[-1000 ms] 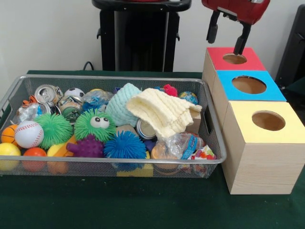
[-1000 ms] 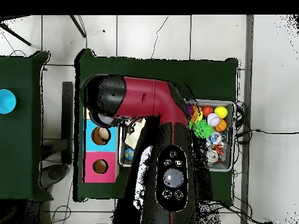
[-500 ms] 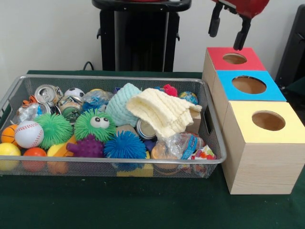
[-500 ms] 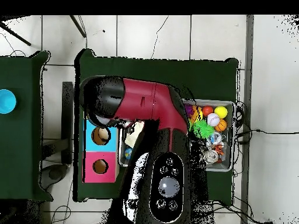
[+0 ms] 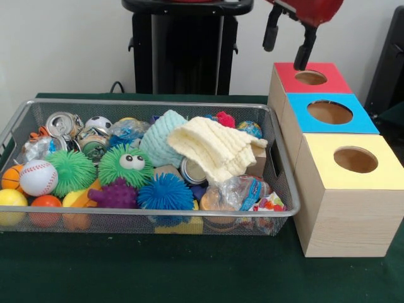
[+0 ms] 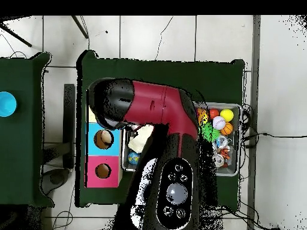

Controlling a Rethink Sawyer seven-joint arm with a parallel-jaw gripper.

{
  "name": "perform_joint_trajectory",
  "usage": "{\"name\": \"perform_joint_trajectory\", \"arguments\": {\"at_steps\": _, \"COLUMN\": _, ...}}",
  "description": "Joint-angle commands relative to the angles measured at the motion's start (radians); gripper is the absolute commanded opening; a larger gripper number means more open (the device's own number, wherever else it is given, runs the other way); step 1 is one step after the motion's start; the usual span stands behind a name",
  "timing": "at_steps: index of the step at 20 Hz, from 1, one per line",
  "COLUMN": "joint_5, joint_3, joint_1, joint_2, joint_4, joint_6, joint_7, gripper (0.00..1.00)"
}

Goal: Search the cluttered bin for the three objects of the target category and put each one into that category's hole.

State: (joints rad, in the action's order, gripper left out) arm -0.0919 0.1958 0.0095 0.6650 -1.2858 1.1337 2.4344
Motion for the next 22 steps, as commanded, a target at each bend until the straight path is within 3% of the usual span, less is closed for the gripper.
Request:
{"name": "perform_joint_trajectory", "arguments": {"at_steps": 1, "joint_5": 0.058, "joint_3": -0.061, "joint_1": -0.074, "joint_2": -0.119, "joint_4": 0.042, "joint_6": -0.099, "joint_7": -0.004, "gripper": 1.00}}
{"name": "perform_joint_trajectory", "arguments": {"at_steps": 8, "joint_5": 0.077, "joint_3": -0.084, "joint_1": -0.121, "joint_2": -0.193, "joint_4": 0.171, "joint_6": -0.021, "joint_7": -0.084, "gripper": 1.00}}
{"name": "perform_joint_trajectory", "arguments": {"at_steps": 14, "joint_5": 0.044, "joint_3": -0.116, "joint_1": -0.154, "joint_2": -0.211, "joint_4": 0.149, "joint_6": -0.049, "joint_7": -0.098, "gripper": 1.00}}
{"name": "perform_joint_trajectory", "arguments": {"at_steps": 22, "joint_5": 0.057, "joint_3": -0.096, "joint_1": -0.115, "joint_2": -0.169, "joint_4": 0.057, "joint_6": -0.092, "joint_7": -0.071, "gripper": 1.00}}
